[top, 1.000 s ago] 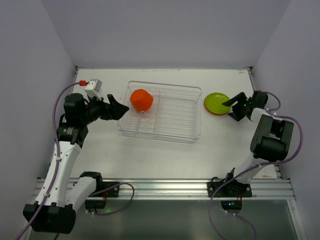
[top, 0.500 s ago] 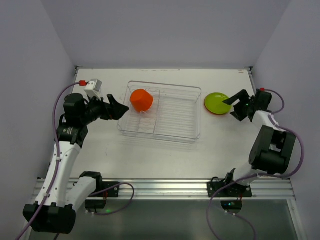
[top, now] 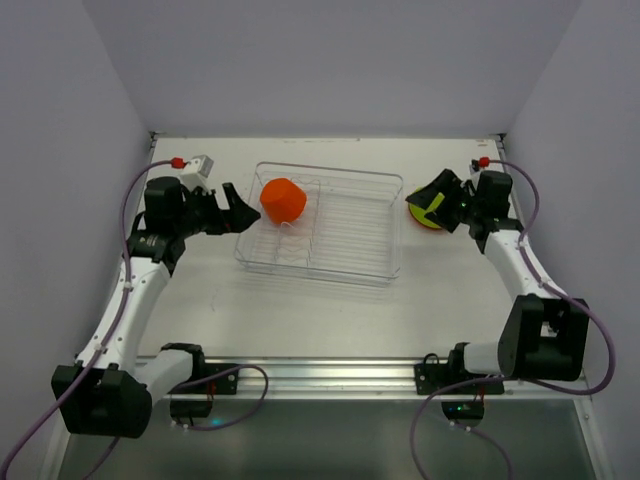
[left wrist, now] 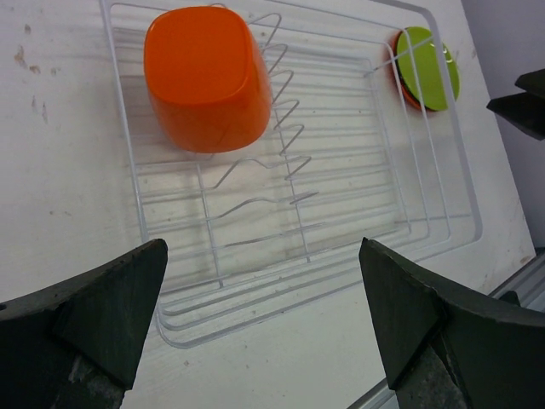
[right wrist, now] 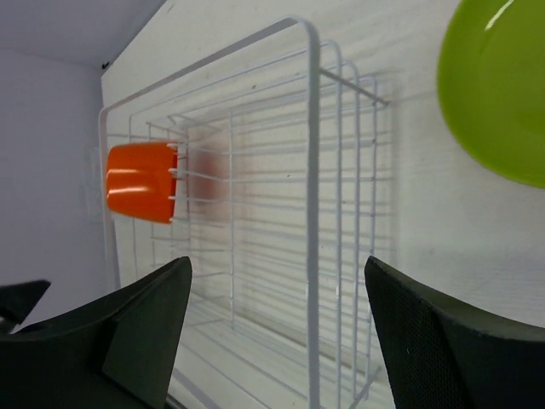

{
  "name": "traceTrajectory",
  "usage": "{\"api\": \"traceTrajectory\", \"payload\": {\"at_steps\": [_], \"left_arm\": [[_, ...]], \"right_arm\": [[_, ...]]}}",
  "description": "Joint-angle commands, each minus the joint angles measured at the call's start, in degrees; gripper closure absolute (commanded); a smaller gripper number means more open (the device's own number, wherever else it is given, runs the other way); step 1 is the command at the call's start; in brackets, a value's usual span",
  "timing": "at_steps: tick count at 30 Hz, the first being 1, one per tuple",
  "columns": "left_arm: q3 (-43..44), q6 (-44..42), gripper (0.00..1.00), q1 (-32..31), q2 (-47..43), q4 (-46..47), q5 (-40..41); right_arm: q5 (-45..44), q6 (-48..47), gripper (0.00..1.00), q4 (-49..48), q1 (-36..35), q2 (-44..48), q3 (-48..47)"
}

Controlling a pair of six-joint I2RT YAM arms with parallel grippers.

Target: Unload the mixed dishes from the dish rack

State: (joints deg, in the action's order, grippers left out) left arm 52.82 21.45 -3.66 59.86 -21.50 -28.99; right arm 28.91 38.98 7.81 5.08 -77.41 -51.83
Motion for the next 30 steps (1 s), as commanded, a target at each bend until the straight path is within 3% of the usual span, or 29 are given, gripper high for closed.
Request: {"api": "traceTrajectory", "payload": {"at_steps": [1, 11, 13, 18, 30], "left_arm": [[3.95, -0.54, 0.0, -1.17, 3.41, 1.37, 3.67], [15.46, -3.08, 0.0, -3.02, 11.68, -6.36, 12.99], [18.19, -3.35, 0.0, -3.02, 13.26, -7.59, 13.61], [21.88, -3.96, 0.0, -3.37, 15.47, -9.35, 16.33], [13.81, -2.29, 0.0, -3.37, 5.45, -2.67, 19.85]], "right_arm": [[2.73, 0.83, 0.16, -0.25, -3.32, 2.7, -4.06], [8.45, 3.29, 0.14, -2.27, -13.78, -5.2, -16.71], [8.8, 3.21, 0.02, -2.97, -16.15, -7.22, -18.9], [9.32, 4.87, 0.01, -7.28, -20.01, -14.07, -21.72], [5.38, 6.73, 0.01, -1.84, -29.24, -27.88, -35.52]]}}
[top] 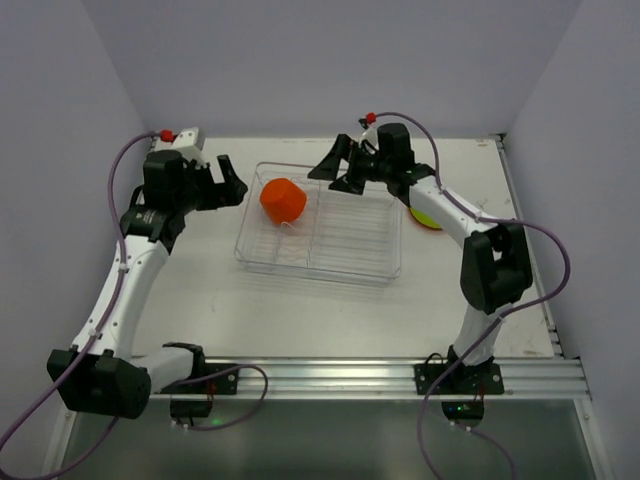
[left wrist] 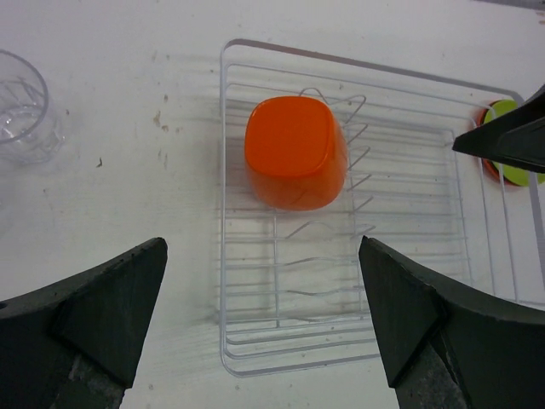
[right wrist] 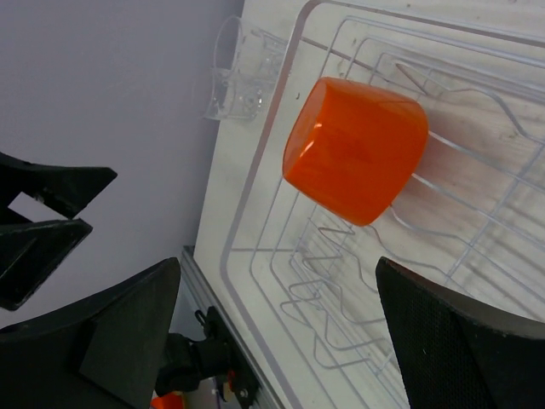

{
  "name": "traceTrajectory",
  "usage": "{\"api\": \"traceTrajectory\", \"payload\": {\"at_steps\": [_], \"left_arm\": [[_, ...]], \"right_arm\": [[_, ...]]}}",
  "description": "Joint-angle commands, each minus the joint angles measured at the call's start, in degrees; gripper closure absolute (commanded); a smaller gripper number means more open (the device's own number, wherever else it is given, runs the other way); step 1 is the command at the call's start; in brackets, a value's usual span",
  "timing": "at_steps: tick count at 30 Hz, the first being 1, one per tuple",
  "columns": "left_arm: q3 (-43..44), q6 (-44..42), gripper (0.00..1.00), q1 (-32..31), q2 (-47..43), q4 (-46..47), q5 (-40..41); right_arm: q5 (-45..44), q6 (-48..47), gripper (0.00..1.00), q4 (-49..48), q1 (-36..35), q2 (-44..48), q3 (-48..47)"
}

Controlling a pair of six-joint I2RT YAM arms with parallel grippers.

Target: Unload the mixed dishes from the dish rack

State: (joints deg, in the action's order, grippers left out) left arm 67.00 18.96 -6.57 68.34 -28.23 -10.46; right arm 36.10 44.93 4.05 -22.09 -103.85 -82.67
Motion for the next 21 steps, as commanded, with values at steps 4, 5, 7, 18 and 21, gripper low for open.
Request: {"api": "traceTrajectory", "payload": {"at_steps": [4, 5, 7, 18, 21], "left_arm": [[-0.99, -0.5, 0.0, -0.46, -3.38, 3.35, 1.41], [-1.43, -0.42, 0.0, -0.46, -3.65, 3.53, 1.06], [-2.75, 0.02, 0.0, -0.46, -4.61, 4.49, 1.05], [-9.95, 6.95, 0.0, -0.38, -9.52, 9.15, 4.3], [-15.05, 10.2, 0.0, -0.46, -13.82, 14.42, 4.13]], "right_arm": [[-2.87, 0.95, 0.01, 3.85, -4.28, -5.65, -9.77], [-3.14, 1.04, 0.01, 4.55, -4.72, -7.14, -10.57], [-4.54, 0.95, 0.01, 5.26, -5.95, -8.29, -12.41], [-14.56, -1.25, 0.01, 16.95, -10.87, -14.71, -21.3], [-14.91, -0.63, 0.01, 16.86, -10.87, -15.85, -21.82]]}}
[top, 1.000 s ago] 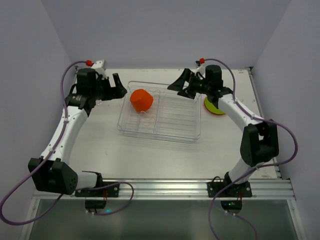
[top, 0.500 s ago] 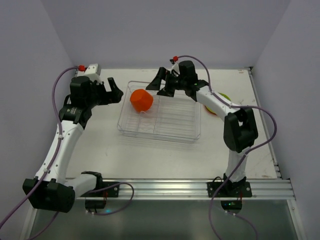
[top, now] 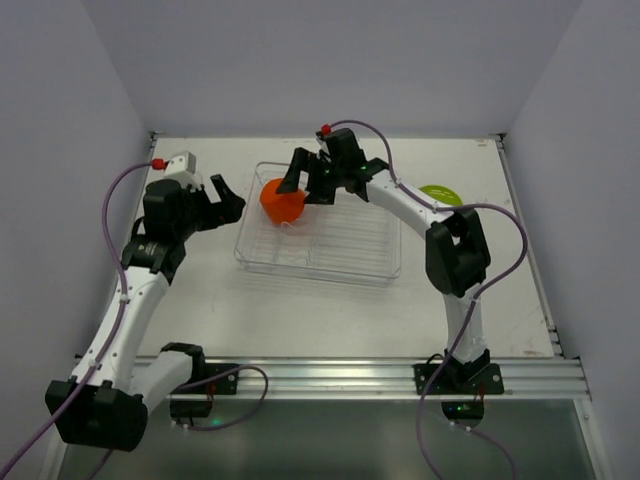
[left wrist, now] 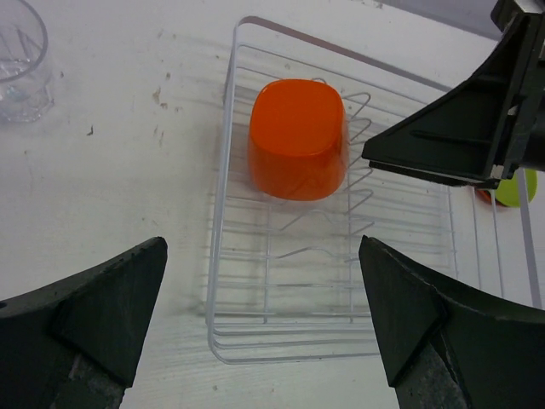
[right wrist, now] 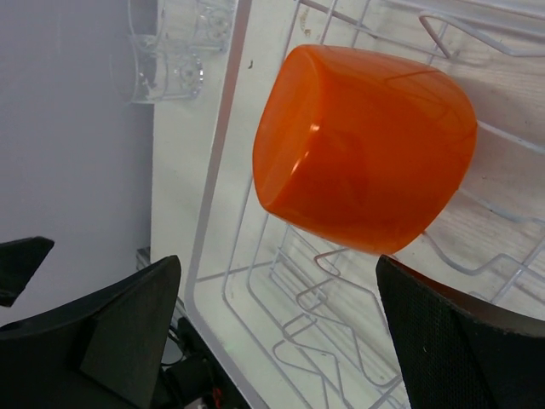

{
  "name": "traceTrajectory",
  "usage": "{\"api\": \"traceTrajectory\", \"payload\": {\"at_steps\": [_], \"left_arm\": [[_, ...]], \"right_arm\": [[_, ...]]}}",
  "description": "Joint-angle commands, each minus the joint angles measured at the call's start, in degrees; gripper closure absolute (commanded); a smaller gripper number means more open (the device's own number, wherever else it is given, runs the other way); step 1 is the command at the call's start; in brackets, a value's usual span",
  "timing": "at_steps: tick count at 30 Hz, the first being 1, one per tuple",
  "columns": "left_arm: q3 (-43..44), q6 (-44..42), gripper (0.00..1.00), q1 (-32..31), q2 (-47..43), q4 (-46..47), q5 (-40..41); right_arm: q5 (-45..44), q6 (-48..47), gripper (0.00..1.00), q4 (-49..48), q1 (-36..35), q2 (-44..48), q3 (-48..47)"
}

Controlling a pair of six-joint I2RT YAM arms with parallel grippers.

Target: Unload the mixed dishes from the dish rack

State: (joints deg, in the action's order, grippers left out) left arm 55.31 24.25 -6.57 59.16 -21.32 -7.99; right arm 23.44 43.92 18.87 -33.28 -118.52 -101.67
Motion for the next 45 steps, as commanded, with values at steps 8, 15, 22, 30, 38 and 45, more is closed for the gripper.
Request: {"api": "traceTrajectory", "payload": {"at_steps": [8, 15, 22, 30, 38, 45], "left_arm": [[-11.09, 8.88, 0.0, -0.46, -6.25, 13.58, 0.0], [-16.55, 10.74, 0.0, -0.46, -6.34, 20.27, -1.59], [-13.92, 9.5, 0.0, -0.55, -0.98, 19.21, 1.39], [-12.51, 9.24, 0.0, -0.73, 2.72, 20.09, 2.8], [-11.19, 8.1, 0.0, -2.13, 4.65, 20.35, 4.56], [-10.31, 7.21, 0.0, -4.42, 6.76, 20.27, 6.84]], "right_arm": [[-5.16, 0.02, 0.01, 5.12, 0.14, -3.65, -5.03], [-5.77, 1.43, 0.01, 1.52, 0.14, -3.03, -1.61], [-6.13, 2.75, 0.01, -0.93, 0.06, -3.82, -0.82], [-8.41, 1.87, 0.01, 1.78, -0.03, -7.16, -3.98], [-7.54, 2.66, 0.01, -1.55, -0.12, -7.6, -2.4], [-1.83, 6.96, 0.01, -10.17, 0.05, -6.11, 1.21]]}}
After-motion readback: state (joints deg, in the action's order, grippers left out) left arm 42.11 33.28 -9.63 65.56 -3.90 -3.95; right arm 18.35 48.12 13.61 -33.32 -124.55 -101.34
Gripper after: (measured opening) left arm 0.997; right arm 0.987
